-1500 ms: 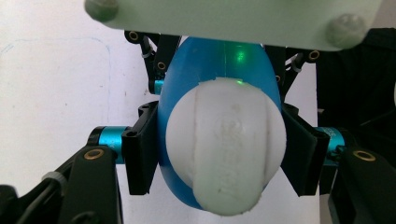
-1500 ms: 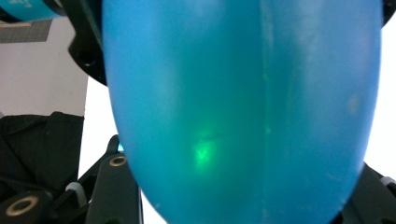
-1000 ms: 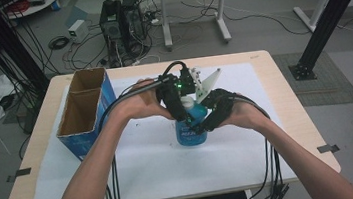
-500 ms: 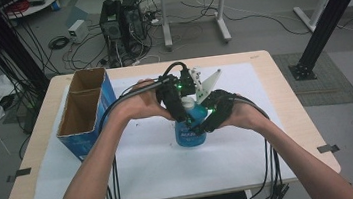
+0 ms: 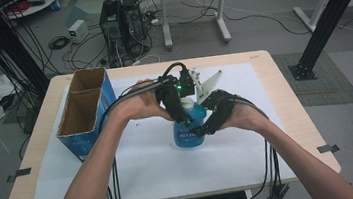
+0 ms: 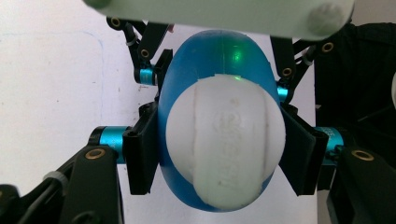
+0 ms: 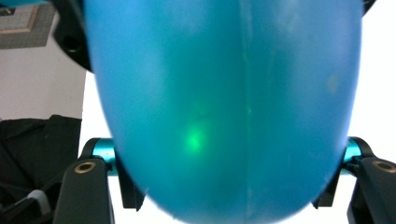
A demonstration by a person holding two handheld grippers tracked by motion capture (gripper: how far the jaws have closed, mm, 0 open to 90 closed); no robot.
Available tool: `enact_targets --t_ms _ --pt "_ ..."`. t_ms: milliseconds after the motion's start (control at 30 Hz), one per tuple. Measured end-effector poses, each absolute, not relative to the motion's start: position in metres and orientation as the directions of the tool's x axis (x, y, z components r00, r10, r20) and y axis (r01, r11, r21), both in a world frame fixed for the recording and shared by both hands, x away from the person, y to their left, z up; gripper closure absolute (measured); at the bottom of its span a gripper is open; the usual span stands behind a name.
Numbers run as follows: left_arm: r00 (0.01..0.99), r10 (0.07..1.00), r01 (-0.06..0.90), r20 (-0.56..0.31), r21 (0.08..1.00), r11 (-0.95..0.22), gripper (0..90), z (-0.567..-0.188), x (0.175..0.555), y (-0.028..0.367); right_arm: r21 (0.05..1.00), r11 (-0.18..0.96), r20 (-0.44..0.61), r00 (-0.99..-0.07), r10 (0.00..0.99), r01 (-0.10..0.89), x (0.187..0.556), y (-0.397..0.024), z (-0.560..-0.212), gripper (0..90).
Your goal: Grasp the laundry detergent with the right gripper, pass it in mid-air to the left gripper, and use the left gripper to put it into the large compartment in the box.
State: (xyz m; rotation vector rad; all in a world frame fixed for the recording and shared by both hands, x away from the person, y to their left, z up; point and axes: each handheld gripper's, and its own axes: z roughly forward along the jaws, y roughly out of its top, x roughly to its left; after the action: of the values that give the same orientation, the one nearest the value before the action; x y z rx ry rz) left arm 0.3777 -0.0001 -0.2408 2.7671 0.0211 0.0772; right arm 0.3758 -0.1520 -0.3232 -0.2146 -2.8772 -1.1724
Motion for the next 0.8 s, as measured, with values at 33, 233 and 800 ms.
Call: enact_targets --t_ms 33,233,800 --pt "0.998 0.025 0.006 0.05 0.36 -0.933 38.3 -0.2409 0.3776 0.0001 0.689 0.707 0.083 -0.986 0.146 0.162 0.374 -0.1515 -0.3231 28.7" --pt "0.998 0.029 0.009 0.051 0.356 -0.934 38.4 -0.2414 0.3766 0.0 0.695 0.704 0.072 -0.988 0.134 0.146 0.375 -0.1517 -0.3233 23.6" --pt "0.998 0.042 0.025 0.043 0.338 -0.941 38.3 -0.2393 0.3757 0.0031 0.669 0.734 0.019 -0.99 0.139 0.116 0.3773 -0.1552 -0.3228 21.6"
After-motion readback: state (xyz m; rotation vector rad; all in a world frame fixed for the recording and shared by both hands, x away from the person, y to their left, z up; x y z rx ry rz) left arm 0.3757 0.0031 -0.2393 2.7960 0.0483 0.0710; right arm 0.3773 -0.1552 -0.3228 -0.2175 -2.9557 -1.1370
